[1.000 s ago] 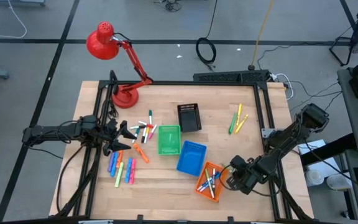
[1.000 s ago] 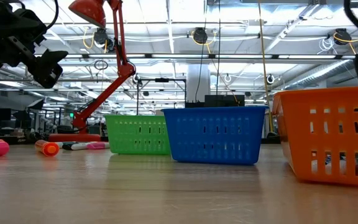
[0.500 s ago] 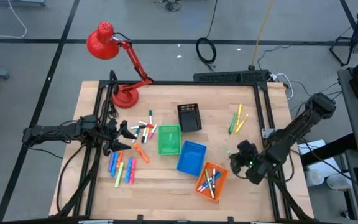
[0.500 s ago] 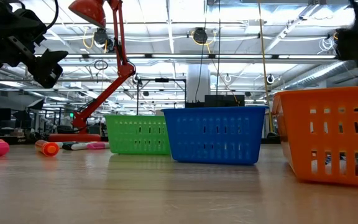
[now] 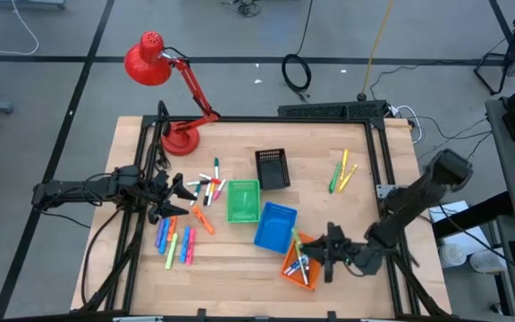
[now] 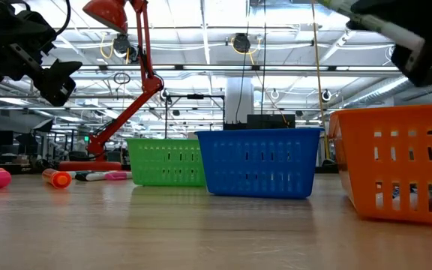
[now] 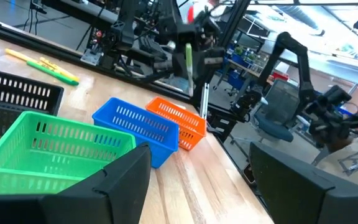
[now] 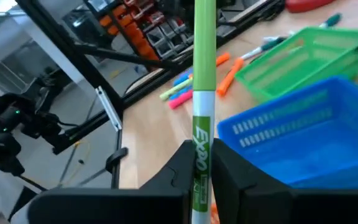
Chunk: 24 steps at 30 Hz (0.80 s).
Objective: Pick & Place Markers
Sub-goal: Put the green marker pen into the orange basket
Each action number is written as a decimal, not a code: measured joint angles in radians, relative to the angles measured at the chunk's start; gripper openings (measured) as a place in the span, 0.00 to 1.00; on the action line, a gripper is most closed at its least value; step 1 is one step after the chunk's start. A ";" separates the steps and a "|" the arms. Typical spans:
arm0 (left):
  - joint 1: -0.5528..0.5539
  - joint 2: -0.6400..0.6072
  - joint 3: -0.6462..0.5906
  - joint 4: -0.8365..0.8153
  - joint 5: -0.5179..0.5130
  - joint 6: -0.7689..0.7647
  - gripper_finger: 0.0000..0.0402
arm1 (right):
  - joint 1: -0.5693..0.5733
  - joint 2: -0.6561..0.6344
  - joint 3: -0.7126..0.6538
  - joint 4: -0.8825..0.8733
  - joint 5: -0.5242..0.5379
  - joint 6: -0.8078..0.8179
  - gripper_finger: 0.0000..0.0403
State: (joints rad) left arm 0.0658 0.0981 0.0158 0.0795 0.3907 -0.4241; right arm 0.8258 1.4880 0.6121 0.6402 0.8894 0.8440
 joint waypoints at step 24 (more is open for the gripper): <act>0.000 0.000 0.000 0.000 0.000 0.000 0.68 | 0.143 0.167 0.000 0.250 0.079 -0.019 0.41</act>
State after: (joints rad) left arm 0.0658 0.0981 0.0158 0.0792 0.3904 -0.4240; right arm 0.9688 1.6554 0.6125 0.8902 0.9684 0.8247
